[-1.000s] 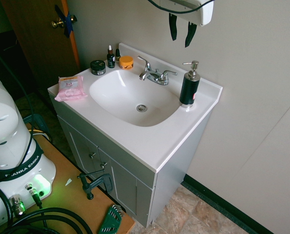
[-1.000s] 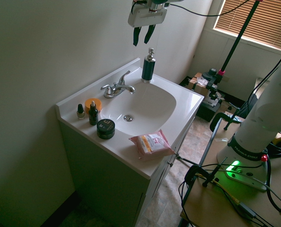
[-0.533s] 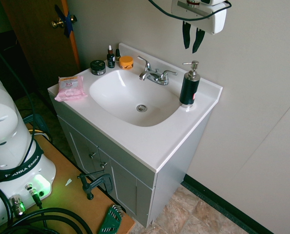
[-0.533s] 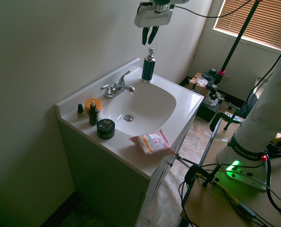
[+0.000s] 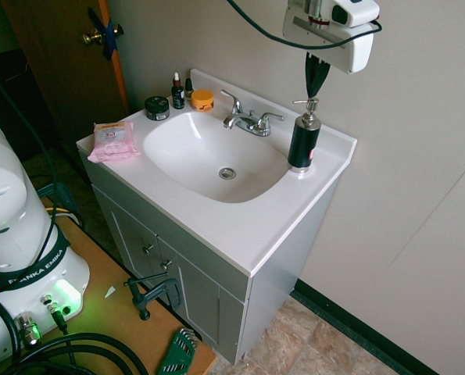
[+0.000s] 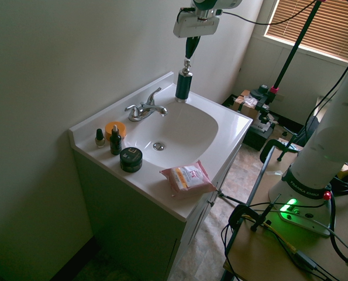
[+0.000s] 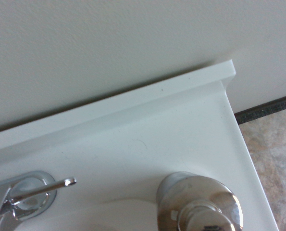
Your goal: Sanitize yourself
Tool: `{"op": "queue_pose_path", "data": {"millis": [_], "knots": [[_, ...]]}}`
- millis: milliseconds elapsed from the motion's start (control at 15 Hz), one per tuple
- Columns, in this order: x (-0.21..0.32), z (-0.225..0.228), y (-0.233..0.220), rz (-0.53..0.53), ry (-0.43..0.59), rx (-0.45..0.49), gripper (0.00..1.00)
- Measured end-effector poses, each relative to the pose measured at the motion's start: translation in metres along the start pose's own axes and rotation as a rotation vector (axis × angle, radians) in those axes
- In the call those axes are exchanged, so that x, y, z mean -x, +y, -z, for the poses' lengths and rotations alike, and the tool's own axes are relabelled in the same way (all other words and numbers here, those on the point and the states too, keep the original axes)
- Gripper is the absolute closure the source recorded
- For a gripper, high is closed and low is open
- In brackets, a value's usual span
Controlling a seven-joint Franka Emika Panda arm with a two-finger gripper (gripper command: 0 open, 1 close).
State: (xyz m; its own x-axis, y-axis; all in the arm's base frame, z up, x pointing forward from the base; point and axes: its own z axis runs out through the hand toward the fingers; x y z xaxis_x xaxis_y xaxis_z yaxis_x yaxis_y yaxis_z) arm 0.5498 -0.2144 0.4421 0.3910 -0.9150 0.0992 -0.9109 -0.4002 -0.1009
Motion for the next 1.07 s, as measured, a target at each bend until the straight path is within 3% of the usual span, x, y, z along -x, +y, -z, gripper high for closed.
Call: {"op": "queue_pose_path", "data": {"millis": [1067], "knots": [[-0.003, -0.017, -0.001, -0.006, -0.008, 0.006, 1.0]]}}
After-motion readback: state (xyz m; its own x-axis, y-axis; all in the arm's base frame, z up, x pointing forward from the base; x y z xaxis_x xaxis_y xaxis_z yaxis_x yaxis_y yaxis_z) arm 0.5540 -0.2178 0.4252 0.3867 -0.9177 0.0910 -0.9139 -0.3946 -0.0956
